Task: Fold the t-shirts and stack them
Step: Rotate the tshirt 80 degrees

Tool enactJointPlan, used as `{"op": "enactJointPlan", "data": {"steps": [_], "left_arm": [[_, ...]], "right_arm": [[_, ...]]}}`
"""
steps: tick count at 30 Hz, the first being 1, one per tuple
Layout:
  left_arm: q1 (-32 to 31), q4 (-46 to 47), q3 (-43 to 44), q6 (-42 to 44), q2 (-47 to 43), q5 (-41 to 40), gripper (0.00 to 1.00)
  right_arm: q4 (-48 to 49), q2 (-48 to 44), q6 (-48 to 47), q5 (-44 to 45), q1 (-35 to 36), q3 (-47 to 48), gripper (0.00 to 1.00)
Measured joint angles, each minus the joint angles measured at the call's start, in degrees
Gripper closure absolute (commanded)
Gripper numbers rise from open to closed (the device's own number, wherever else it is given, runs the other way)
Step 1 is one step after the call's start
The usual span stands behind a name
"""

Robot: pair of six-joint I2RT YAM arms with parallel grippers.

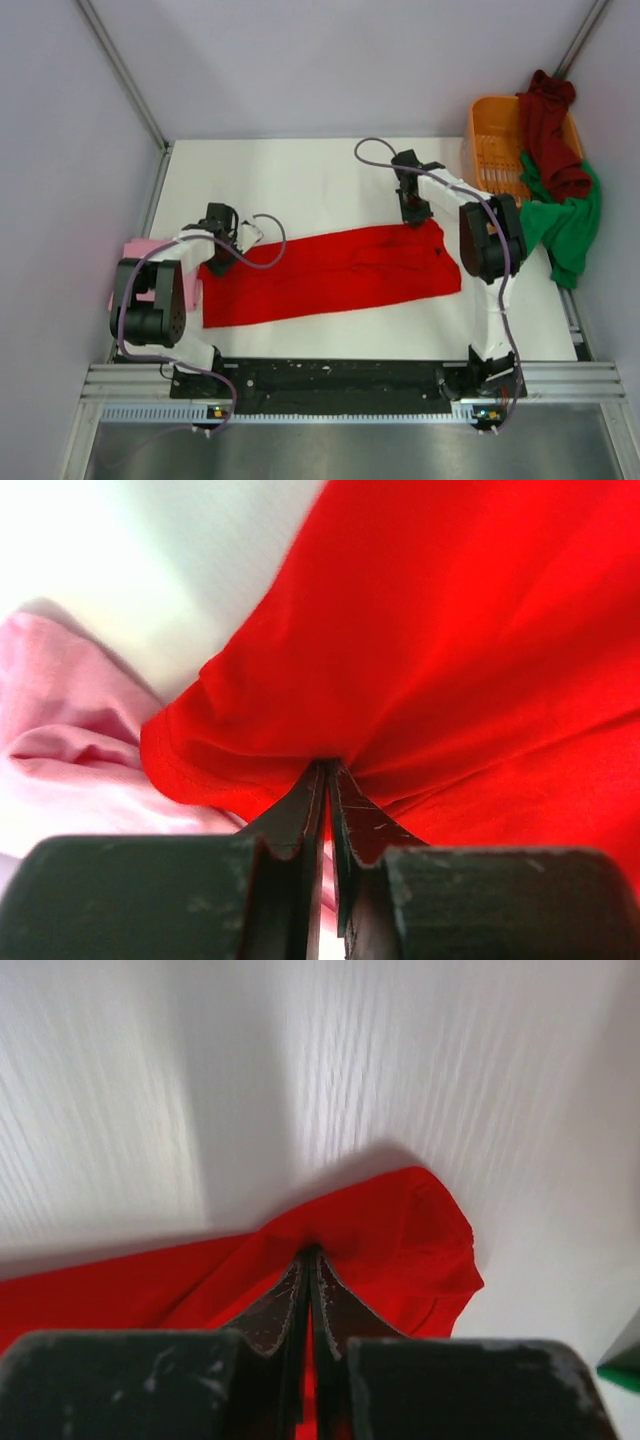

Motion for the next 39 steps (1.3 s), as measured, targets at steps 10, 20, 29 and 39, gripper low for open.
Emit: {"op": "enactJointPlan", "data": {"steps": [10,20,29,39], "left_arm": [[-12.59,-20.85,-0.35,4.46,-4.33,16.48,0.70],[-8.72,-35.67,14.47,5.31,-9.07,26.10,0.76],[-1.73,-26.38,15.85,-0.26,3.63,19.65,0.84],[-4.57,-22.97,4.66,1.03,3.67,17.42,0.84]], "right_arm": [[-5.86,30.77,-6.12,-2.03,-1.11,52.59,0.86],[-3.37,19.17,-9.70,-3.26,-1.42,41.29,0.64],[0.61,-0.74,-5.66,2.32,-1.49,16.74,0.99],[-0.57,6.34,-3.37,1.07,-4.09,9.79,1.00]]}}
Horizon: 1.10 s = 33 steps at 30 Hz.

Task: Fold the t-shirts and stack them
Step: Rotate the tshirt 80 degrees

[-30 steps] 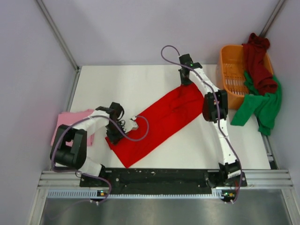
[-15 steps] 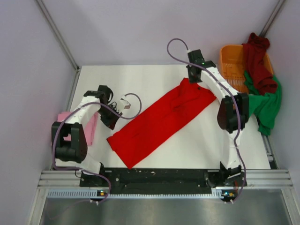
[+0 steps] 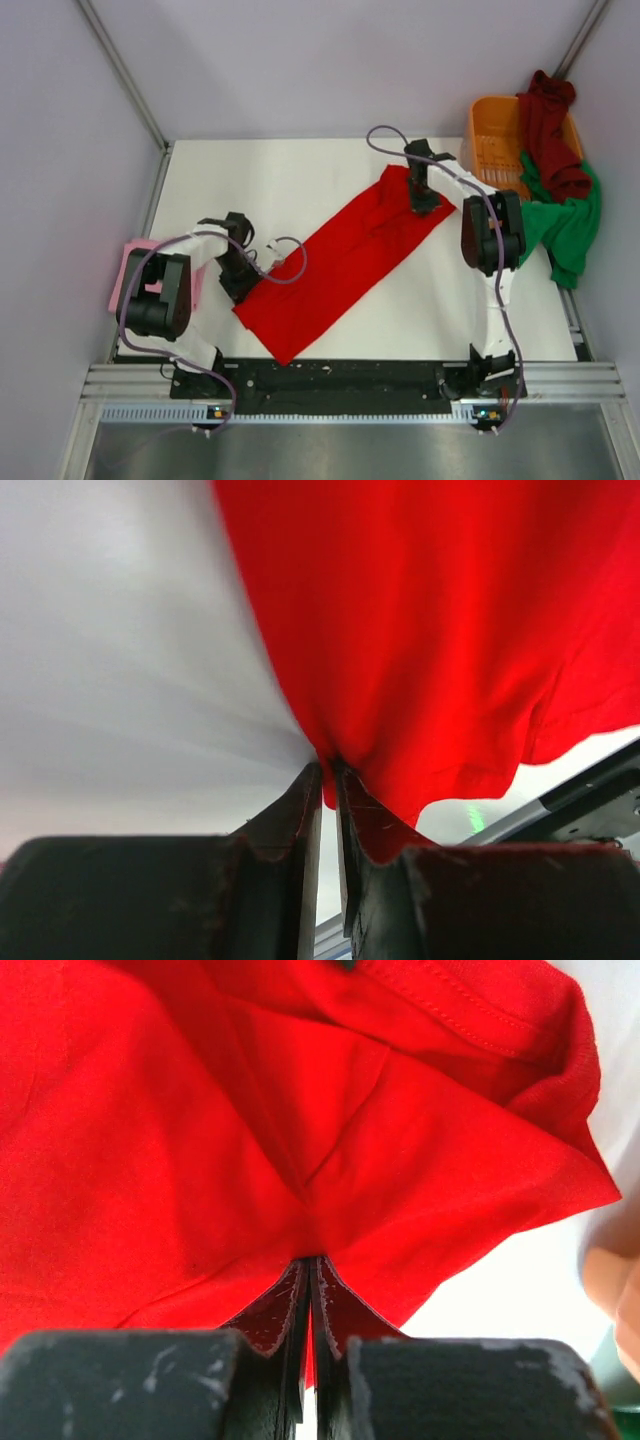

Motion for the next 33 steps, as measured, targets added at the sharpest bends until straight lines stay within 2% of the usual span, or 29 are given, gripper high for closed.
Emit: {"op": "enactJointPlan", "data": {"steps": [3,10,12,15,17,20,23,26,29,33], "left_arm": [[-4.96,-1.33,-2.10,0.81,-1.27,0.76,0.84],[-18.82,-4.28,-1.62,0.81,0.20,6.25,0.79],[-23.19,-3.37,0.28,0.81,1.05,8.39,0.78],[-28.28,-1.88,3.69,0.92,1.64,10.60,0.76],[-30.64,-1.60,5.49,1.33,1.33,12.04,0.75],[-31.54,-2.21,5.64,2.69,-1.33,12.92,0.74],[-31.39,-3.67,5.05,4.00,-6.60,11.67,0.71],[-31.15,-4.68,5.01,5.40,-11.10,10.01,0.67],[-30.60,-4.85,4.87,6.97,-14.38,8.81,0.59],[-29.20,-2.62,2.89,9.81,-18.47,8.68,0.55]], "right_arm": [[-3.02,5.11,1.33,-5.25,-1.27,8.90,1.00],[-5.14,25.33,4.83,-13.75,-2.49,43.95,1.00],[-3.41,29.07,5.18,-15.50,-2.51,49.81,0.96],[0.52,29.92,5.51,-18.08,-2.54,49.99,0.83],[3.54,28.52,4.83,-19.19,-2.54,46.84,0.72],[5.42,23.32,2.38,-19.41,-2.54,38.97,0.61],[6.56,13.86,-0.83,-21.27,-2.51,27.78,0.51],[13.09,-1.14,-2.16,-26.23,-2.43,11.26,0.45],[22.75,-19.34,-3.80,-31.56,-1.27,-7.39,0.45],[37.53,-40.89,-8.81,-41.90,3.21,-29.57,0.43]]}}
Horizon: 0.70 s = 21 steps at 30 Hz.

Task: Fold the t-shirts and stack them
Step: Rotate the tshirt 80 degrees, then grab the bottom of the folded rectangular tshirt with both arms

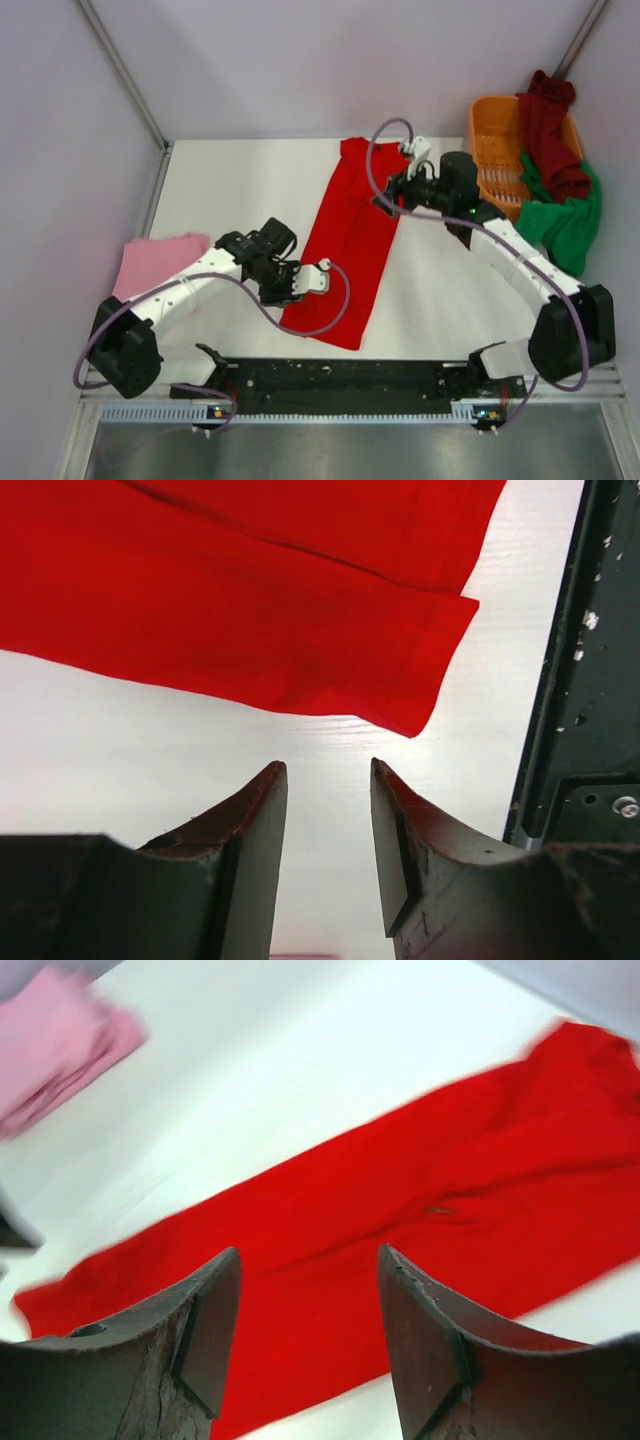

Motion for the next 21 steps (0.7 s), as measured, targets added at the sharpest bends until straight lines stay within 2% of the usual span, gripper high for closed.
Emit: {"op": "enactJointPlan", "data": {"steps": [3,7,10,12,17,21], "left_arm": [[0.46,3.74,-4.22,2.60,-1.33,0.83,0.51],[0.44,6.75,-10.49,6.10,-1.40,3.89,0.44],[0.44,8.39,-13.27,7.91,-2.14,6.25,0.44],[0.37,10.71,-15.43,9.09,-3.13,6.64,0.43],[0.11,13.60,-18.97,10.45,-3.19,5.84,0.43],[-0.85,15.08,-20.13,11.13,-2.05,4.85,0.44]], "right_arm": [[6.40,-8.61,-5.60,-8.31,3.23,-12.46,0.42],[1.81,-13.55,-17.33,-13.84,6.21,-22.77,0.39],[-4.02,-16.37,-27.19,-14.67,12.28,-26.51,0.39],[-7.48,-18.12,-34.07,-15.69,19.30,-28.48,0.40],[-11.08,-18.14,-44.00,-13.88,30.67,-31.54,0.41],[-10.95,-14.27,-49.27,-9.70,39.17,-32.52,0.43]]}}
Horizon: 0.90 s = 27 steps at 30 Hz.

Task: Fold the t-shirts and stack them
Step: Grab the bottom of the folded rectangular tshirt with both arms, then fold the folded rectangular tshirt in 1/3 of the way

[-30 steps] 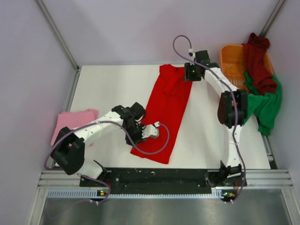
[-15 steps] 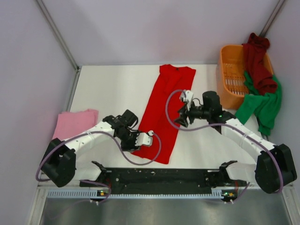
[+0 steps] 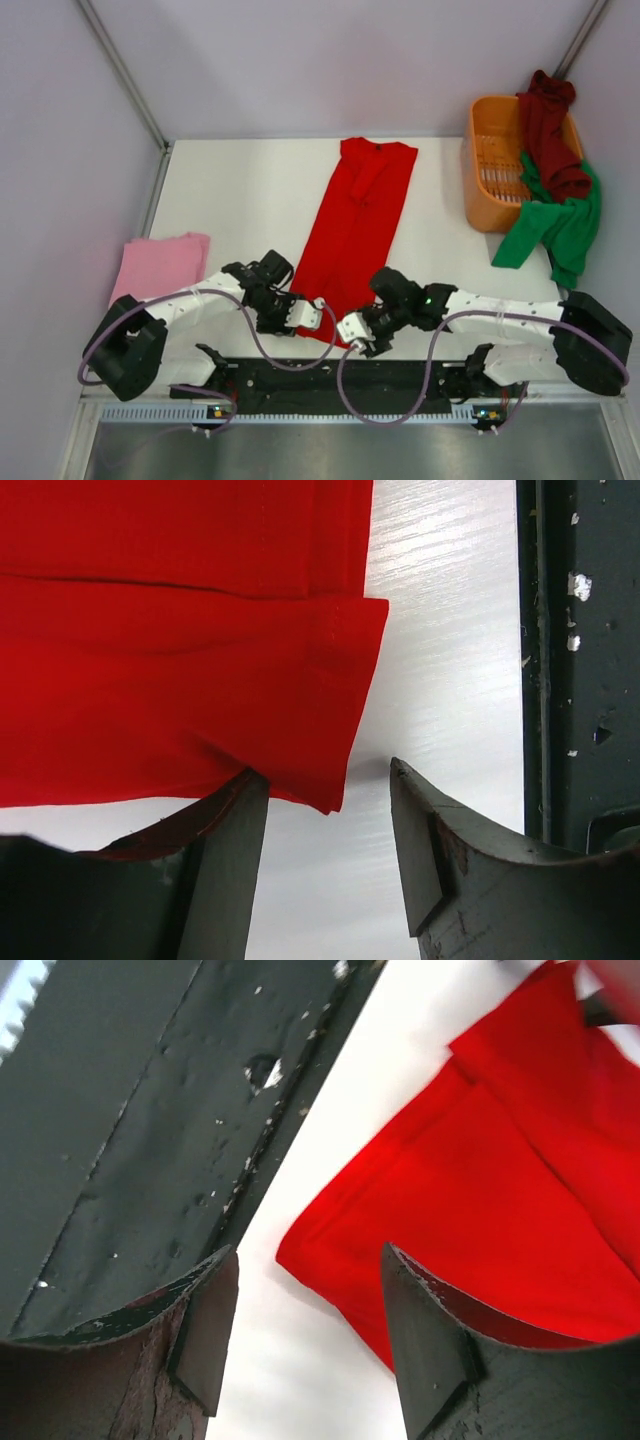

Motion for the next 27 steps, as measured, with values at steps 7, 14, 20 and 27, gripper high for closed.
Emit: {"op": "enactJointPlan", "data": {"steps": [7,14,20,27], "left_arm": [[-1.31,1.46,0.26,-0.35,0.94,-2.16,0.66],[-2.27,2.91,0.92,-2.32,1.68,-4.55,1.00],[-2.75,1.68,4.11,-7.08,3.41,-7.28,1.00],[-1.66,0.00,17.68,-14.03,6.99,-10.99,1.00]], "right_arm": [[7.26,7.80,-4.07,6.56,5.11,-2.95,0.66],[10.25,9.97,-6.16,11.34,6.45,-2.93,1.00],[9.42,6.93,-3.54,14.23,4.74,-2.91,1.00],[12.83,-1.62,4.11,12.28,-8.35,-2.71,1.00]]}}
